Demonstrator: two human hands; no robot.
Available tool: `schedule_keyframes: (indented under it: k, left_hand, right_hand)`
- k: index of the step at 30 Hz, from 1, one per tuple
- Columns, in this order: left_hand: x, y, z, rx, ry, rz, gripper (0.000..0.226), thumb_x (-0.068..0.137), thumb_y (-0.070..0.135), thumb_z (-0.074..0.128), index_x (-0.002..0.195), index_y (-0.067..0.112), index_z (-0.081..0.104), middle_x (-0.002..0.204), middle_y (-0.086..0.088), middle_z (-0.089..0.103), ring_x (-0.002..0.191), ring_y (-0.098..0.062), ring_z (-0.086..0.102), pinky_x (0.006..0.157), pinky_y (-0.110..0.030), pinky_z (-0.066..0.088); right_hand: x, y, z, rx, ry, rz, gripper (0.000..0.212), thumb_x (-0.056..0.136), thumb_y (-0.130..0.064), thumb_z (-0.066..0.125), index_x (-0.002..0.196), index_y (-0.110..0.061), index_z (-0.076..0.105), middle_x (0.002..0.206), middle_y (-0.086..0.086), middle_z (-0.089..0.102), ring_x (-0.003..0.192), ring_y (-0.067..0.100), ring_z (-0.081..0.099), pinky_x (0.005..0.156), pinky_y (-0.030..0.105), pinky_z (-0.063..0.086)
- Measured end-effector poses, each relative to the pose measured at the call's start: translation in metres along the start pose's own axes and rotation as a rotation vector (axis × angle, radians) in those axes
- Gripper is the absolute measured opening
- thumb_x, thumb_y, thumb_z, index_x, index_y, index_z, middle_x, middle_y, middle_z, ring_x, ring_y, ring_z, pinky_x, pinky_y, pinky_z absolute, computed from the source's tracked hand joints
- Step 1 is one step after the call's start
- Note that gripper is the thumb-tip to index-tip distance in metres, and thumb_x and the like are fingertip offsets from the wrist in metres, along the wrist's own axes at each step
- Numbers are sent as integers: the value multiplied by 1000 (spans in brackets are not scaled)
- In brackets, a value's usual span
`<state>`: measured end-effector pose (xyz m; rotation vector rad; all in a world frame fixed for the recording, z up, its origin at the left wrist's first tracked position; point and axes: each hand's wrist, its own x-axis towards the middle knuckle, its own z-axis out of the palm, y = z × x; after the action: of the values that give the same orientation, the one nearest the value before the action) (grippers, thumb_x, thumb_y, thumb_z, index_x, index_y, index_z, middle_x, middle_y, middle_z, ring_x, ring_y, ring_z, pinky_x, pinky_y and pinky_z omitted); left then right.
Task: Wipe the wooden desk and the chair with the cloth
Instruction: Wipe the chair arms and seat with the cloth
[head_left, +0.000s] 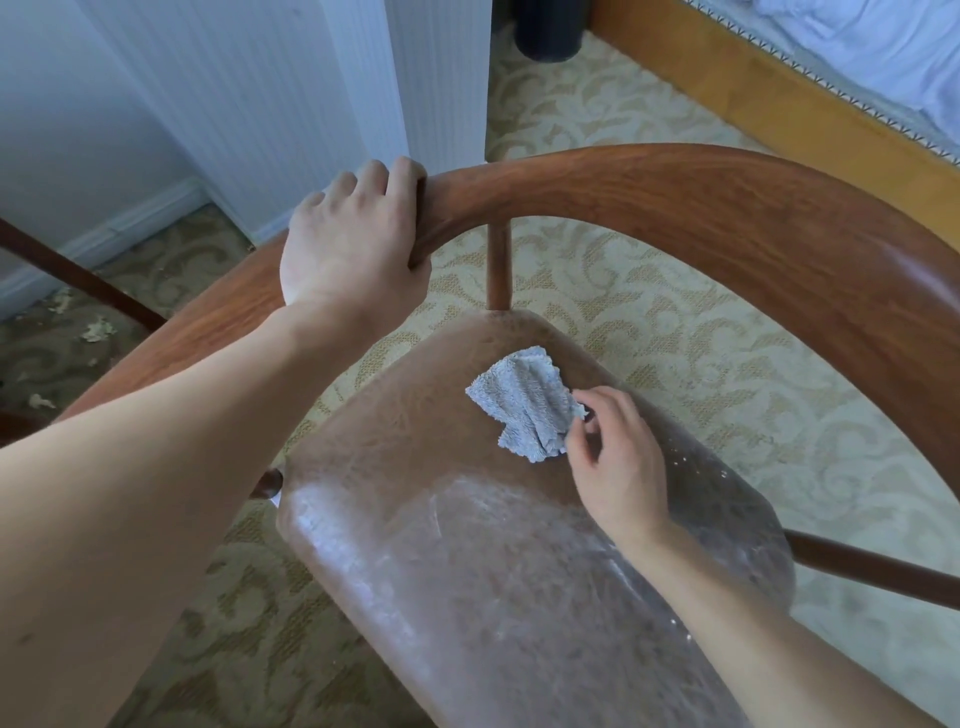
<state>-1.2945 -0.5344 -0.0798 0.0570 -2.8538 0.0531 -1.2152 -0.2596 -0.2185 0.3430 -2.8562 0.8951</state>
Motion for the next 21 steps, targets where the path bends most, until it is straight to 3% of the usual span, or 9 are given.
schedule_keyframes:
  k: [3,5,8,10,12,14,17,21]
  left_hand:
    - [-1,1,1,-2,-7,1,46,89,28,64,130,13,48,112,-12,61,99,-37,58,72,-40,33]
    - [-1,1,1,1,-12,-4,47,89,28,64,130,13,48,112,-11,61,99,-37,58,73,-41,34]
    - [-1,0,0,3,-7,-8,45,90,28,63,130,13,48,111,-11,61,97,-36,58,72,-41,34]
    - [-1,1,0,1,-1,-2,45,90,28,63,129,13,48,111,-11,61,97,-36,57,72,-40,33]
    - [-1,1,0,-5,5,0,44,91,28,62,129,13,47,111,-11,60,97,-36,57,73,-40,33]
    - [-1,1,0,-9,-1,-9,43,90,27,61,129,13,47,111,-11,60,97,-37,57,73,-41,34]
    - [1,1,1,2,-4,-15,43,87,25,63,126,13,48,108,-12,60,95,-37,57,71,-42,35]
    - [1,1,0,14,-7,-22,44,87,25,64,126,12,48,108,-12,60,94,-37,57,71,-42,35]
  right_hand:
    - [11,-6,-1,-22,2,-10,32,96,-18,56,126,-9,62,129,3,58,96,26,64,85,42,54]
    - [19,-23,10,-61,-134,-81,41,98,-22,55,136,-7,56,145,7,50,120,29,58,99,42,50]
    - [31,-41,42,-153,-400,-143,57,105,-33,44,156,-12,29,166,9,19,152,25,22,122,39,27]
    - [45,-37,58,-268,-446,-152,61,107,-34,34,161,-15,12,169,7,3,156,22,3,127,39,9]
    - [61,-20,60,-375,-415,-143,65,107,-28,41,161,-17,6,169,6,1,156,22,0,127,37,2]
    - [74,3,50,-402,-371,-31,71,103,-21,51,161,-14,10,169,7,6,156,22,5,127,37,6]
    - [80,26,32,-282,-356,168,56,109,-26,34,160,-12,15,168,7,14,155,22,12,125,40,19]
    - [54,-4,48,-231,-275,77,53,109,-25,28,158,-8,21,168,10,13,155,24,9,127,39,8]
